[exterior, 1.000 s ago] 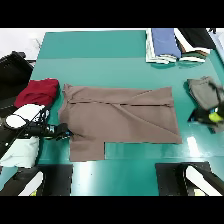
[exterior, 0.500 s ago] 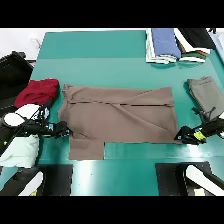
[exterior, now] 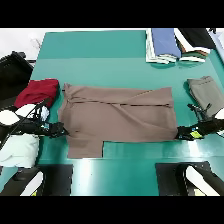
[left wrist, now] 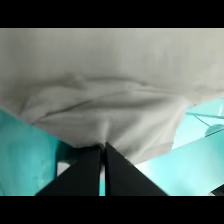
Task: Fold the shirts.
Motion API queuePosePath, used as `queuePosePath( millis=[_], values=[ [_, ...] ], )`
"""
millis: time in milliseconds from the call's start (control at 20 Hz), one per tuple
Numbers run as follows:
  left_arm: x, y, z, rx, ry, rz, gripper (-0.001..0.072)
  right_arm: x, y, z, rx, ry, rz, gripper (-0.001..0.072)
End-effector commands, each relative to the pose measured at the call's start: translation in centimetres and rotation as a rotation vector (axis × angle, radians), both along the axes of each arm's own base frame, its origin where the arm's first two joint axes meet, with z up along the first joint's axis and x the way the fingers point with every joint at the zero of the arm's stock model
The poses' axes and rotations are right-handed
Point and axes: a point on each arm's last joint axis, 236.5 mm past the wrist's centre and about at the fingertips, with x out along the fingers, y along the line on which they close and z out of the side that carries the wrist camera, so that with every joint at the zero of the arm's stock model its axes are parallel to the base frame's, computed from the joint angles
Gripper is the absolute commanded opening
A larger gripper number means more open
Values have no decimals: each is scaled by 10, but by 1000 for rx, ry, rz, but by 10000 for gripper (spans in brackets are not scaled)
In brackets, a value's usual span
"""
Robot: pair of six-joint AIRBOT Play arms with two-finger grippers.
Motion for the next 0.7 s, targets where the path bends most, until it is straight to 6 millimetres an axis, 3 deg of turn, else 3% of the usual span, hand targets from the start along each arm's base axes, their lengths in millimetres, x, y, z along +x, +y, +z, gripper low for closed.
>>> queuePosePath(
  millis=[0,150,250,450,650],
  values=[
    [-17,1,20,12,-27,-3,21,-20,-12,18,-93,-11,41,16],
    [-55,-5,34,-2,26,-48,22,-28,-15,34,-138,-53,21,16],
    [-55,-5,41,0,7,-46,22,-24,-16,50,-157,-99,7,15],
    [-7,7,50,41,-119,27,22,11,-27,82,-169,-155,-16,15],
    [67,20,52,78,-205,58,22,65,-37,89,-171,-170,13,15]
  ],
)
